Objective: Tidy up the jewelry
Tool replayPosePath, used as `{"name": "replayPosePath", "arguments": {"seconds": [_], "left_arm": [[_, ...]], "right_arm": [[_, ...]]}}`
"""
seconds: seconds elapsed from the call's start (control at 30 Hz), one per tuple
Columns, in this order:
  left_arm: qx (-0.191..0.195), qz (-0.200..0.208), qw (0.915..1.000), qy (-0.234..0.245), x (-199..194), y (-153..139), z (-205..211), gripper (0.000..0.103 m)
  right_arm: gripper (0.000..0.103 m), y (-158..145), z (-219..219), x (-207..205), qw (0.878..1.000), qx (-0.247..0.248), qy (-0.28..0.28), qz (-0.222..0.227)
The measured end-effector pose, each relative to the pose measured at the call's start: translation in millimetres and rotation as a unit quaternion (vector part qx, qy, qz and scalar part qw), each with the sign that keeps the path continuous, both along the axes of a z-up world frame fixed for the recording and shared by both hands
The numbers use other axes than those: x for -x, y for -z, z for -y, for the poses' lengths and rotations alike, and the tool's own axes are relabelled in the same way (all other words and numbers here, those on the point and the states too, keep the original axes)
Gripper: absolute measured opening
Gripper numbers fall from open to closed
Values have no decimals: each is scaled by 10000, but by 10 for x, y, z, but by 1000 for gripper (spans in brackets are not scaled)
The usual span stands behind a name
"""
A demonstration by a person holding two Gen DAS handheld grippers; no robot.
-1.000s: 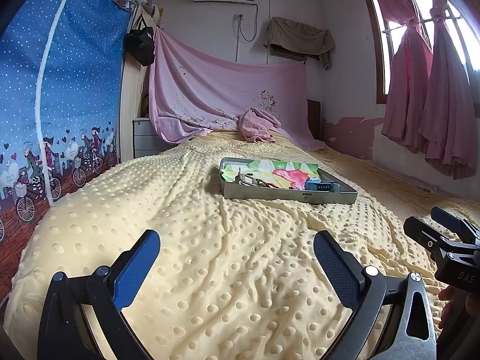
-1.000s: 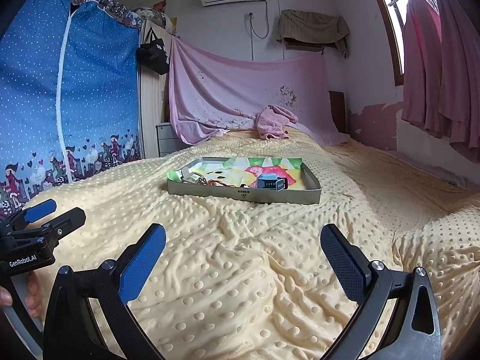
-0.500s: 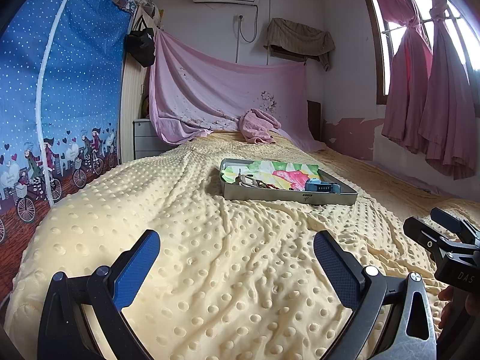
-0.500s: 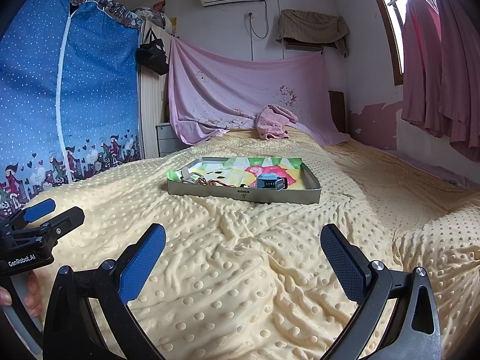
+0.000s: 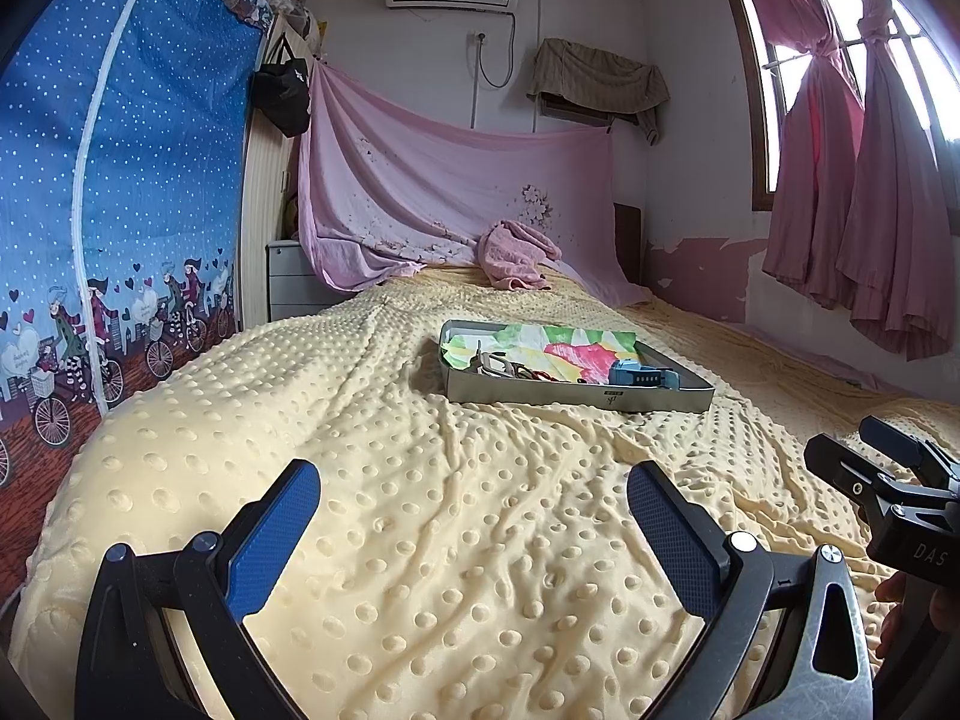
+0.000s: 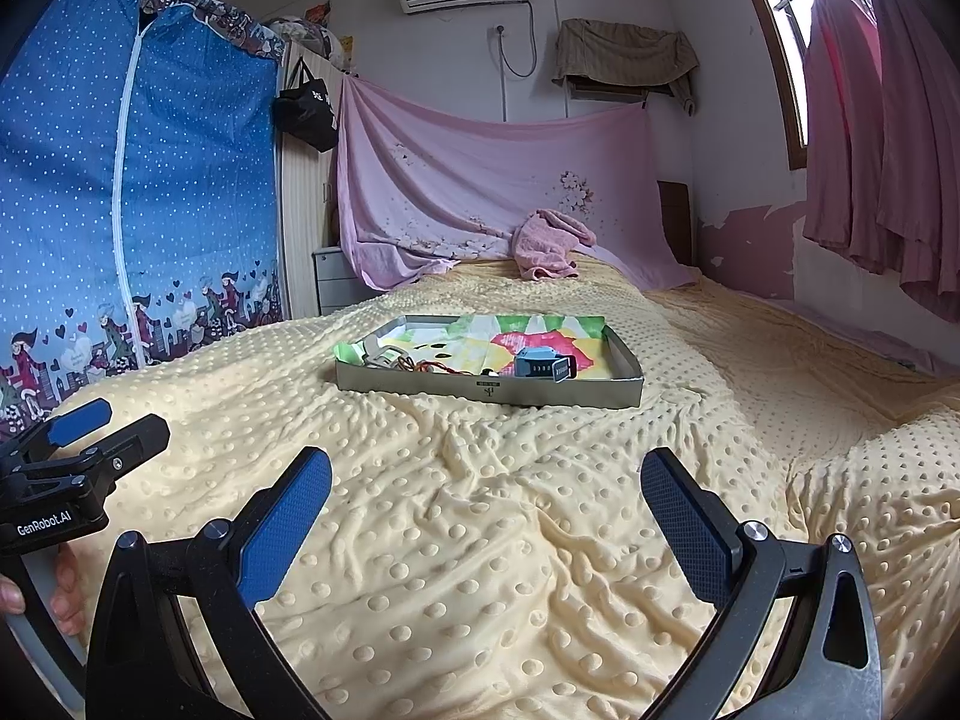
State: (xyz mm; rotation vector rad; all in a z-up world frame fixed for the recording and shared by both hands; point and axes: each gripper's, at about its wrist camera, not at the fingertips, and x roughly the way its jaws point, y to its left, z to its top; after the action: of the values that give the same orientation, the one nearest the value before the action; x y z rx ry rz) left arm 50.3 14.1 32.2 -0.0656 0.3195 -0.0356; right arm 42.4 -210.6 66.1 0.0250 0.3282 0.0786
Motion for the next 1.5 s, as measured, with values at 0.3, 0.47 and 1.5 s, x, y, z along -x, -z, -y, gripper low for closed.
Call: {"name": "replayPosePath", "arguments": {"seconds": [0.3, 0.47, 1.5], "left_arm": [[5, 11, 10000, -7, 5, -10, 8, 103], [15, 34, 10000, -16, 21, -36, 6, 103], [-24, 72, 10000, 6, 43, -43, 45, 103]], "right_arm": [[102, 0, -10, -6, 10000, -4, -9, 0], [102, -3, -1, -6, 10000, -3, -10, -3], [102, -51, -40, 17, 10000, -6, -35, 40]]}}
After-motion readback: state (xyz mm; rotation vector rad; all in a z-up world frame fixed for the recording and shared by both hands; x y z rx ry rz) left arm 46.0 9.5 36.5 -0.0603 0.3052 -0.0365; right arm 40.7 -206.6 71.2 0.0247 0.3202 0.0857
